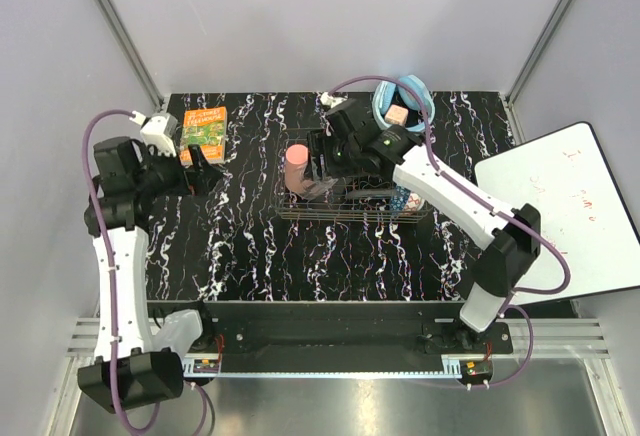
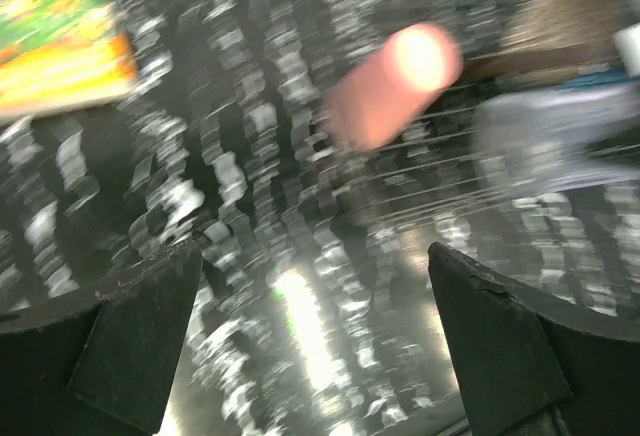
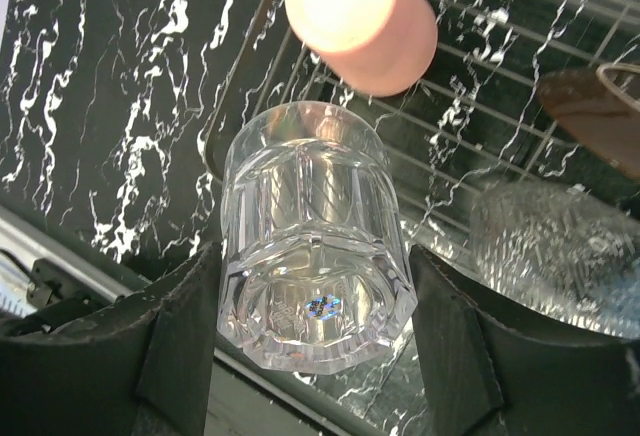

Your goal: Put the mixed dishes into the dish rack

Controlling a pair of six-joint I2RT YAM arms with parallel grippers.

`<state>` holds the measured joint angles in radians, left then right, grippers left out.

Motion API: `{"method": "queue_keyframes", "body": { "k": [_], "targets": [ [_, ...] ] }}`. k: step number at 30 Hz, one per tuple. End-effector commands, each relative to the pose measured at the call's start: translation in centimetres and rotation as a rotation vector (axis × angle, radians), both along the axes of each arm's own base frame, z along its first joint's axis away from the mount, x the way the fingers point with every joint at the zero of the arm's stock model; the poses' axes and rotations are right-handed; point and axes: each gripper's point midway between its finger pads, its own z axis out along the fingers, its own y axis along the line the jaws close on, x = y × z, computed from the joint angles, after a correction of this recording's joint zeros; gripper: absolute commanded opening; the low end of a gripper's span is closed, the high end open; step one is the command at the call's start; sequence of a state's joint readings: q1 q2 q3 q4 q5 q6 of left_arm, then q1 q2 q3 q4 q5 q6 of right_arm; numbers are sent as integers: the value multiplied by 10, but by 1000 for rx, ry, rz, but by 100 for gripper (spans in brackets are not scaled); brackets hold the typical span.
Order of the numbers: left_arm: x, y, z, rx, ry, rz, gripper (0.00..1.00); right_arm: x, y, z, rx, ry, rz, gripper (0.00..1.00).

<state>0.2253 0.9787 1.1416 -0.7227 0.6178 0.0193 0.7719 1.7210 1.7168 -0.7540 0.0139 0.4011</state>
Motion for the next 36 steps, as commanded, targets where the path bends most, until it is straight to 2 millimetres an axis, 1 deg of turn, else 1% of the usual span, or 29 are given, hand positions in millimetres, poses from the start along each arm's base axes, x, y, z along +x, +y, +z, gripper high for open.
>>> {"method": "queue_keyframes", "body": {
  "k": [1, 3, 4, 5, 7, 9, 10, 12, 15, 16, 18, 19, 21, 22, 26, 30, 31, 33, 34, 36],
  "targets": [
    [-10, 31, -22, 182, 17, 97, 99, 18, 6, 13, -21, -73, -4, 0],
    [-11, 34, -25, 196, 20, 109, 99, 23, 9, 9, -37, -76, 3, 0],
    [-11, 35, -25, 201, 17, 112, 99, 26, 10, -3, -63, -61, 1, 0],
    [-12, 35, -24, 208, 13, 112, 99, 31, 11, -1, -68, -71, 0, 0],
    [-13, 40, -27, 224, 15, 134, 99, 38, 16, -13, -99, -59, 0, 0],
    [-13, 42, -29, 230, 18, 143, 99, 42, 18, -19, -117, -53, 1, 0],
    [-14, 41, -31, 232, 20, 141, 99, 46, 21, -28, -133, -43, 0, 0],
    [-16, 41, -35, 239, 23, 130, 99, 49, 24, -34, -151, -42, 5, 0],
    [-18, 39, -39, 242, 24, 118, 99, 54, 27, -50, -190, -35, 8, 0],
    [-19, 39, -40, 245, 25, 117, 99, 55, 28, -58, -208, -27, 9, 0],
    [-19, 39, -43, 246, 29, 111, 99, 55, 30, -67, -227, -22, 16, 0],
    [-19, 39, -44, 245, 33, 109, 99, 54, 30, -75, -243, -13, 16, 0],
    [-19, 39, -46, 247, 35, 104, 99, 51, 31, -82, -259, -8, 27, 0],
    [-19, 39, -46, 250, 32, 105, 99, 50, 32, -89, -275, 0, 31, 0],
    [-17, 38, -44, 250, 21, 103, 99, 39, 37, -101, -296, 11, 54, 0],
    [-16, 39, -43, 251, 16, 103, 99, 25, 40, -112, -328, 11, 81, 0],
    [-16, 39, -43, 249, 16, 106, 99, 20, 41, -117, -338, 19, 90, 0],
    [-15, 39, -43, 247, 15, 108, 99, 17, 40, -121, -343, 28, 93, 0],
    [-15, 39, -41, 248, 11, 105, 99, 14, 39, -125, -348, 38, 100, 1],
    [-15, 39, -39, 250, 5, 106, 99, 11, 39, -130, -349, 53, 105, 14]
  ]
}}
